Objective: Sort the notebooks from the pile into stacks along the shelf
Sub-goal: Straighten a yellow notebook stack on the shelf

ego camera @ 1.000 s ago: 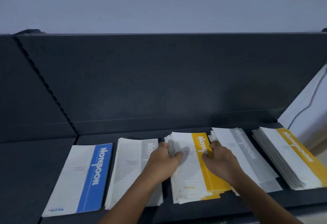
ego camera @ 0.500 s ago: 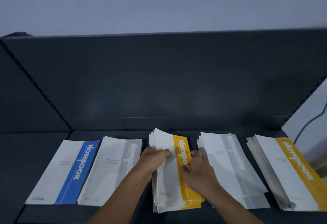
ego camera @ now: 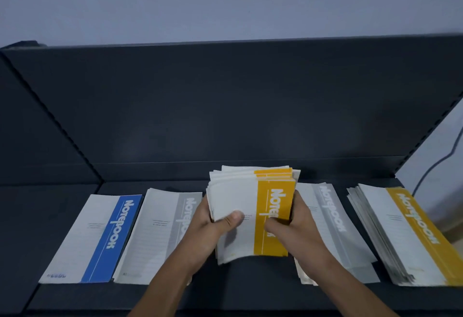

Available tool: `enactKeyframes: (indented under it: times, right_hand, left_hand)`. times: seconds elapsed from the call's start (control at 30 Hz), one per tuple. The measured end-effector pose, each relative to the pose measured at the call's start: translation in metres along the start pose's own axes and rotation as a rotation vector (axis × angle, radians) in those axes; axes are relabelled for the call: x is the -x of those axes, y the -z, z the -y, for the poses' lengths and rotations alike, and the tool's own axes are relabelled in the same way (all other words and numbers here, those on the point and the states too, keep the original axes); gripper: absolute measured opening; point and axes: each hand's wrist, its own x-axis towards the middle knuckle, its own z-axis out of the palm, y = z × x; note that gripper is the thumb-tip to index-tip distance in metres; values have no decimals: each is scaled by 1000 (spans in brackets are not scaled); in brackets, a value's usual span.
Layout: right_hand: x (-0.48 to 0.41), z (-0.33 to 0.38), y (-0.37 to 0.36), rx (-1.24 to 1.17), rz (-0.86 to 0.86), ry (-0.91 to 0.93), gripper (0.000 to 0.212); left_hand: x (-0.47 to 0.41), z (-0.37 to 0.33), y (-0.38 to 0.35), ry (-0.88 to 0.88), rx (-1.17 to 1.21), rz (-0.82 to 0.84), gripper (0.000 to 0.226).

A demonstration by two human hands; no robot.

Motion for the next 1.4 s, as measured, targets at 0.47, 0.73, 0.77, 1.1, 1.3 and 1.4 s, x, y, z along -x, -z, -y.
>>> enactKeyframes:
  times: [0.47, 0.73, 0.77, 1.1, 1.3, 1.4]
  right_hand:
    - [22, -14, 6, -35, 73, 143, 60]
    - [20, -23, 1, 120, 75, 178, 58]
    - [16, -22, 1, 161, 61, 176, 56]
    - [-18, -18, -12, 353, 24, -172, 16]
    - [-33, -23, -26, 462, -15, -205, 20]
    - [-35, -26, -29, 538, -20, -173, 20]
  left_hand:
    - [10, 4, 5, -126, -73, 109, 82]
    - [2, 18, -11, -125, -201, -67, 65]
    - [0, 13, -14, -117, -241, -125, 63]
    - [-30, 23, -16, 110, -603, -246, 71]
    - [-37, 34, -19, 172, -705, -265, 66]
    - [-36, 39, -22, 146, -823, -310, 72]
